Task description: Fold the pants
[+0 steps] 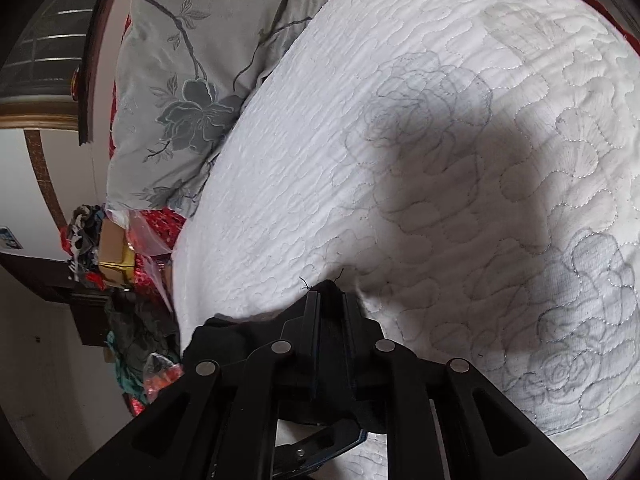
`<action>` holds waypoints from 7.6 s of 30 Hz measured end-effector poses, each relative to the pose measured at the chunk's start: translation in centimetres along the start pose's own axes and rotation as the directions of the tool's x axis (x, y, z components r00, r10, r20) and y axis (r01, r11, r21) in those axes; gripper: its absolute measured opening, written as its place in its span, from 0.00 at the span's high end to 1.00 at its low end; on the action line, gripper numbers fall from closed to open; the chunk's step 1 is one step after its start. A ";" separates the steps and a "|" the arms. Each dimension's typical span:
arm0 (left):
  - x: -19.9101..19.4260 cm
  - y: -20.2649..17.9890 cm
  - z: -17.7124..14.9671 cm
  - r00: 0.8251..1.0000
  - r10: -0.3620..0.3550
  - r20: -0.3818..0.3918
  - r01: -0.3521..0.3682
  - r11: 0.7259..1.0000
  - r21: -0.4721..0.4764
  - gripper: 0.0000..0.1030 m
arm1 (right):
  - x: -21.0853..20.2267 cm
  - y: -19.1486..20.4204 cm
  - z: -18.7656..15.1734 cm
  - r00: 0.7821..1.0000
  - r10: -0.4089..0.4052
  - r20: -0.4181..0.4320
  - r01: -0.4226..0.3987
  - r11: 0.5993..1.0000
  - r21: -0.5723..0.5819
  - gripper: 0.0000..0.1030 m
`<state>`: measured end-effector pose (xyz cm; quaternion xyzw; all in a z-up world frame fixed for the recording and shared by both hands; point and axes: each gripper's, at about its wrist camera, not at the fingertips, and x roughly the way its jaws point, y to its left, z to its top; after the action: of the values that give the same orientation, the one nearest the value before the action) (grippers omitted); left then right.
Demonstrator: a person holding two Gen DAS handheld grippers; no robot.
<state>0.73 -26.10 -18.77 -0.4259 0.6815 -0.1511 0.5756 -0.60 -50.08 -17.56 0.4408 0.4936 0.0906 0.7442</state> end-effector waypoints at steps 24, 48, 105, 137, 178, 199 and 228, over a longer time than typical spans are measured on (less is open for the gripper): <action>-0.4 0.1 -0.6 0.997 0.013 0.082 -0.011 1.000 -0.026 0.58 | 2.2 -1.0 0.4 0.994 0.060 -0.090 -0.058 0.998 0.024 0.53; -4.2 -1.2 2.4 0.996 -0.084 -0.036 0.084 0.996 -0.007 0.91 | 1.2 4.0 -1.2 0.999 0.051 -0.015 -0.052 0.993 -0.105 0.91; -14.3 4.8 10.0 0.993 0.115 0.010 -0.113 0.948 0.298 0.76 | 12.5 5.6 -16.3 0.956 0.288 0.048 -0.289 0.907 0.305 0.87; -25.3 5.8 8.7 0.945 0.186 0.269 -0.281 0.883 0.376 0.77 | 8.7 14.2 -14.3 0.968 0.247 0.037 -0.241 0.964 -0.112 0.86; -17.7 4.0 9.2 0.880 0.314 0.356 -0.468 0.699 0.541 0.51 | 10.9 13.0 -10.5 0.971 -0.178 0.156 0.222 0.914 -0.339 0.76; -38.7 16.3 20.4 0.888 0.309 0.340 -0.425 0.833 0.355 0.51 | 21.5 30.5 -25.6 0.980 -0.201 0.016 0.149 0.670 -0.727 0.35; -33.0 15.1 24.8 0.942 0.325 0.079 -0.318 0.800 0.509 0.50 | 32.9 35.9 -35.1 0.943 -0.276 0.187 0.301 0.466 -0.832 0.42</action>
<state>16.44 14.77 -14.87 -0.1337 0.6819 -0.2306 0.6811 -2.14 9.92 -16.72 -0.0683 0.4428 0.1877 0.8741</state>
